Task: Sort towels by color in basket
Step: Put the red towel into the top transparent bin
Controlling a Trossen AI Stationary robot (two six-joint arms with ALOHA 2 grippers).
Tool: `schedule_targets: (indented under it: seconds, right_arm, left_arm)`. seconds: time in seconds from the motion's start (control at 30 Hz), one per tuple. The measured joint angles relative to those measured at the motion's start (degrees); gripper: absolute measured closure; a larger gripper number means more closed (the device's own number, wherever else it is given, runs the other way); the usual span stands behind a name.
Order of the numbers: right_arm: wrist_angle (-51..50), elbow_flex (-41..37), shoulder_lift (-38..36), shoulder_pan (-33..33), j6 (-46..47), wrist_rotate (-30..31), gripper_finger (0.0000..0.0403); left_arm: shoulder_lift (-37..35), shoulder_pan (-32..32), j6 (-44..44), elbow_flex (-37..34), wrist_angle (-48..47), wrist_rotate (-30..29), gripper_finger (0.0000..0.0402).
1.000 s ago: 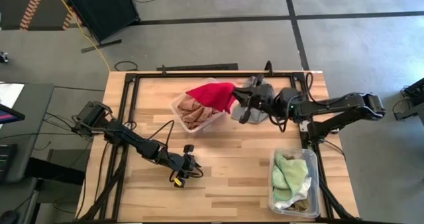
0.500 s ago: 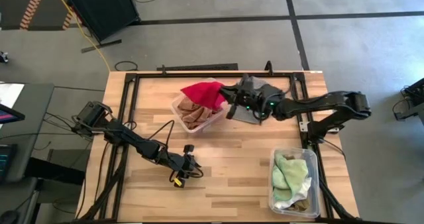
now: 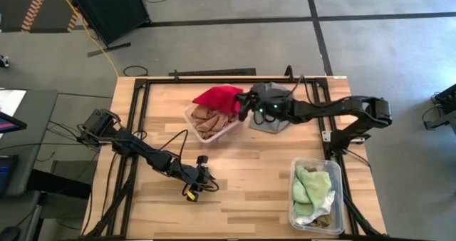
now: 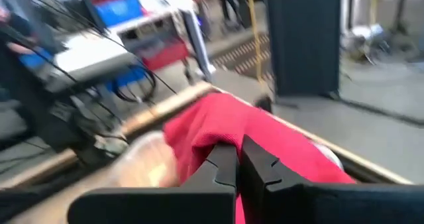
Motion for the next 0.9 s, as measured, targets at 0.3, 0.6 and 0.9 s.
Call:
schedule_targets:
  seconds: [0.3,0.6,0.9]
  right_arm:
    - [-11.10,0.02,-0.02,-2.41,4.94,-2.08,0.0381]
    - [-16.09,1.96,5.90,-1.86,5.01,-12.70,0.0380]
    - [-22.84,6.16,8.25,0.70,1.94,-13.80,0.0377]
  left_arm:
    - [-0.02,-0.02,0.38,0.00,0.79,-0.33,0.0262]
    - [-6.21,0.01,7.53,0.68,1.16,-11.24,0.0262]
    - [-23.90,2.71,24.89,0.68,1.26,-26.82,0.0262]
